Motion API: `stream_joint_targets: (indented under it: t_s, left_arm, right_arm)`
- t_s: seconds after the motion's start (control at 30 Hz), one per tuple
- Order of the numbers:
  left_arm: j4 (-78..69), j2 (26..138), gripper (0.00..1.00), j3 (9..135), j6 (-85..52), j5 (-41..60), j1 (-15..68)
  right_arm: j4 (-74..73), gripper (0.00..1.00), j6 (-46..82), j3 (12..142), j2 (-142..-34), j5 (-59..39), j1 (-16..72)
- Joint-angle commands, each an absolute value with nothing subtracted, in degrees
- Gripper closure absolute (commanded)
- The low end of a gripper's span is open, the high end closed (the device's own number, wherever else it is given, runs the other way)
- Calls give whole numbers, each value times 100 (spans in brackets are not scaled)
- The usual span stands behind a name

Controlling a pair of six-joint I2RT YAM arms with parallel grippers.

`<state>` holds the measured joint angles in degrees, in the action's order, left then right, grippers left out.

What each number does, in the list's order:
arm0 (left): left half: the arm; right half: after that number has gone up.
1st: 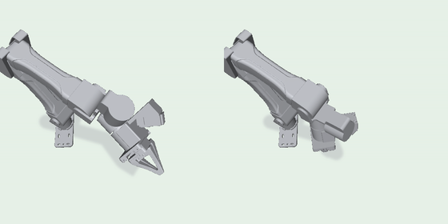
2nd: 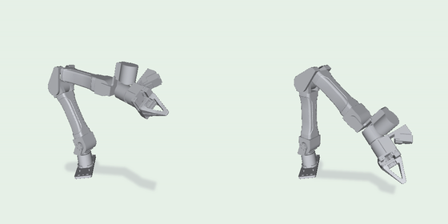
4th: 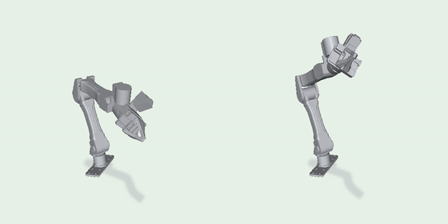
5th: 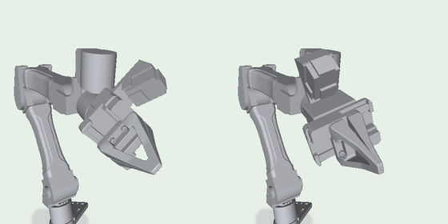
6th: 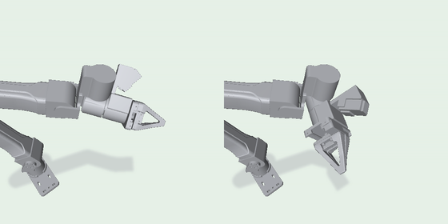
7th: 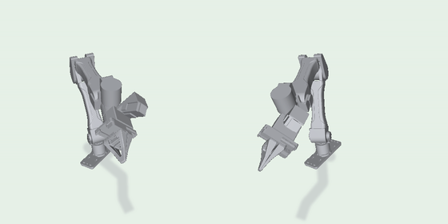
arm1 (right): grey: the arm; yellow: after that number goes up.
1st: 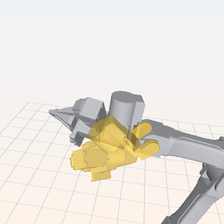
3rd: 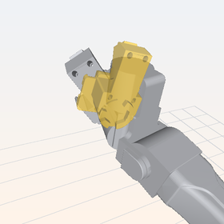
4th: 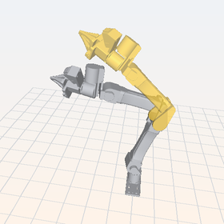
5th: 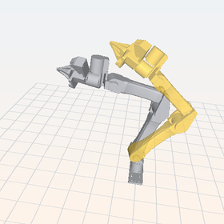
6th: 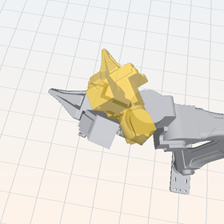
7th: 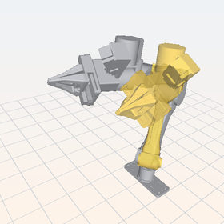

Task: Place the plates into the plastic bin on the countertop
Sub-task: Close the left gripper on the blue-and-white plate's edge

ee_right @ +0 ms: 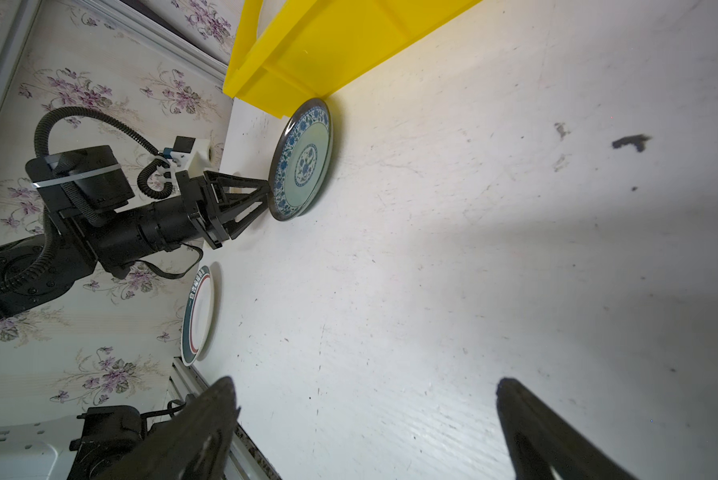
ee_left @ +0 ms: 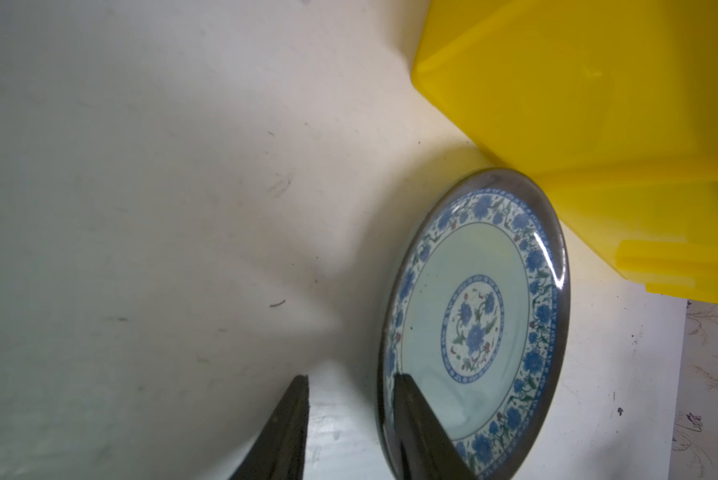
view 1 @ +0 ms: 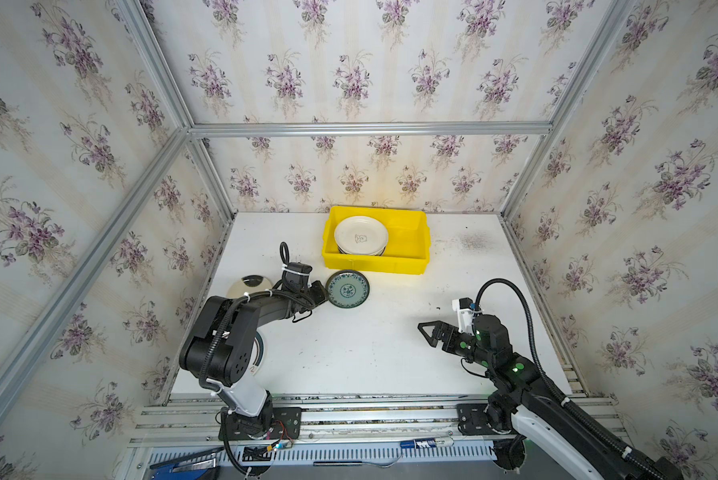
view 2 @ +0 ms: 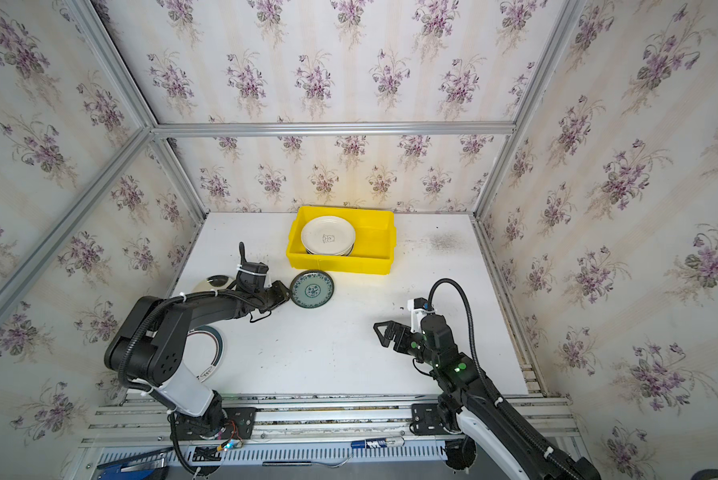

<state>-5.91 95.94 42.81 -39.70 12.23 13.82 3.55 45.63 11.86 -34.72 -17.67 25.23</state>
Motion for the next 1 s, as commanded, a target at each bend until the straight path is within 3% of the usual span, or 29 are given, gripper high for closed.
stream_joint_targets:
  t_s: [0.0, 0.33, 0.4, 0.53, 0.67, 0.97]
  left_arm:
    - [-745, 9668, 66, 4347, -4023, 1174, 1387]
    - [-712, 9981, 75, 4574, -3991, 963, 1537]
    - [-656, 10041, 83, 4643, -3945, 933, 1570]
    - [-576, 10098, 87, 4674, -3920, 897, 1578]
    - [-550, 10123, 98, 4704, -3822, 956, 1582]
    - [-535, 9802, 100, 4486, -3794, 996, 1590]
  right_arm:
    - [314, 1, 4594, 1181, -3454, -1690, 2515]
    - [478, 1, 4671, 1146, -3360, -1542, 2514]
    - [483, 1, 4667, 1127, -3303, -1529, 2514]
    - [492, 1, 4659, 1105, -3171, -1478, 2514]
    - [513, 1, 4636, 1092, -3064, -1399, 2514]
    - [492, 1, 4649, 1046, -2787, -1389, 2514]
